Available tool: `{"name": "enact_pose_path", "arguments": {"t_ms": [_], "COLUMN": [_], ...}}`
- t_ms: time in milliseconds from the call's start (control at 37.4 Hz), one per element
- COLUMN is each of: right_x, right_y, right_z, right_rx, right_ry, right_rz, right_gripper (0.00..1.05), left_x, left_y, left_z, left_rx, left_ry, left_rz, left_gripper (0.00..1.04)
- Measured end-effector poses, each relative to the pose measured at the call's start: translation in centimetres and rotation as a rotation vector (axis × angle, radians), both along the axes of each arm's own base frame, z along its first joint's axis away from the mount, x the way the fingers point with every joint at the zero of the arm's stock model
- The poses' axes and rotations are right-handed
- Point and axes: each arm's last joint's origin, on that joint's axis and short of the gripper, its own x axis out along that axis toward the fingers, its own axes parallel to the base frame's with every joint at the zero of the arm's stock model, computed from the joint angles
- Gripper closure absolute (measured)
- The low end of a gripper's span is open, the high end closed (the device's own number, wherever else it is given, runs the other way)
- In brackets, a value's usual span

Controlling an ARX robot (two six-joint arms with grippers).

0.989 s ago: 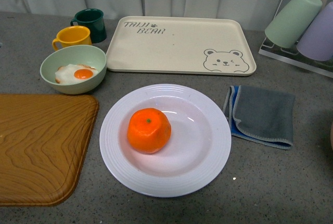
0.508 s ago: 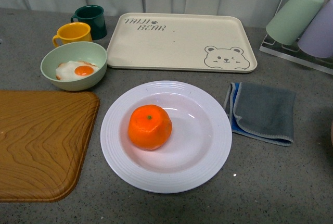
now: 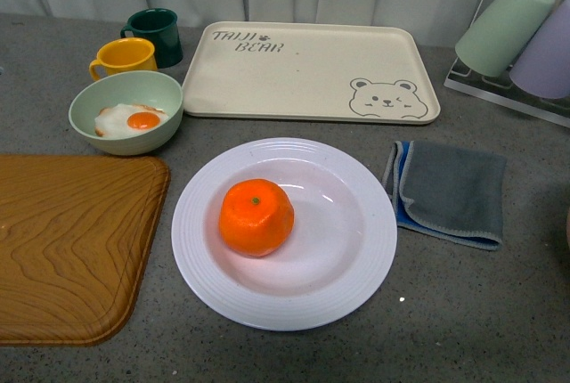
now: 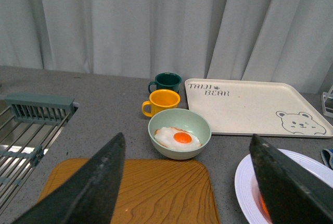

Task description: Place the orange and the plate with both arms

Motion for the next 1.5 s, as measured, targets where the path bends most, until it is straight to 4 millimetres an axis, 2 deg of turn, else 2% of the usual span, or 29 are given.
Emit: {"name": "enact_pose_path", "arguments": {"t_ms": [80, 134, 160, 241, 508, 722, 909, 1150, 1310, 1497], "right_x": [2.1, 3.6, 4.0, 5.7, 8.0, 9.2, 11.6, 13.3, 13.9, 13.9], "right_y": [0.9, 1.7, 1.9, 2.6, 3.7, 5.7, 7.5, 9.2, 9.7, 9.2], "right_z": [-1.3, -2.7, -3.2, -5.0, -7.9, -11.3, -12.5, -13.3, -13.5, -13.9], "right_rx": [0.160, 0.284, 0.310, 0.379, 0.550, 0.559, 0.682, 0.746, 0.724, 0.683], "right_ry": [0.171, 0.319, 0.365, 0.521, 0.735, 0.887, 0.911, 0.978, 1.050, 1.107], "right_rz": [0.031, 0.057, 0.067, 0.069, 0.067, 0.028, 0.006, -0.046, -0.111, -0.175], "right_gripper": [0.09, 0.09, 0.09, 0.09, 0.09, 0.09, 0.09, 0.10, 0.31, 0.57], "left_x": [0.0, 0.0, 0.0, 0.0, 0.0, 0.0, 0.0, 0.0, 0.0, 0.0], "left_y": [0.0, 0.0, 0.0, 0.0, 0.0, 0.0, 0.0, 0.0, 0.0, 0.0], "left_z": [0.0, 0.0, 0.0, 0.0, 0.0, 0.0, 0.0, 0.0, 0.0, 0.0], "left_rx": [0.000, 0.000, 0.001, 0.001, 0.001, 0.001, 0.001, 0.001, 0.001, 0.001], "left_ry": [0.000, 0.000, 0.000, 0.000, 0.000, 0.000, 0.000, 0.000, 0.000, 0.000], "left_rz": [0.000, 0.000, 0.000, 0.000, 0.000, 0.000, 0.000, 0.000, 0.000, 0.000], "left_gripper": [0.20, 0.07, 0.05, 0.07, 0.07, 0.07, 0.07, 0.07, 0.07, 0.07]}}
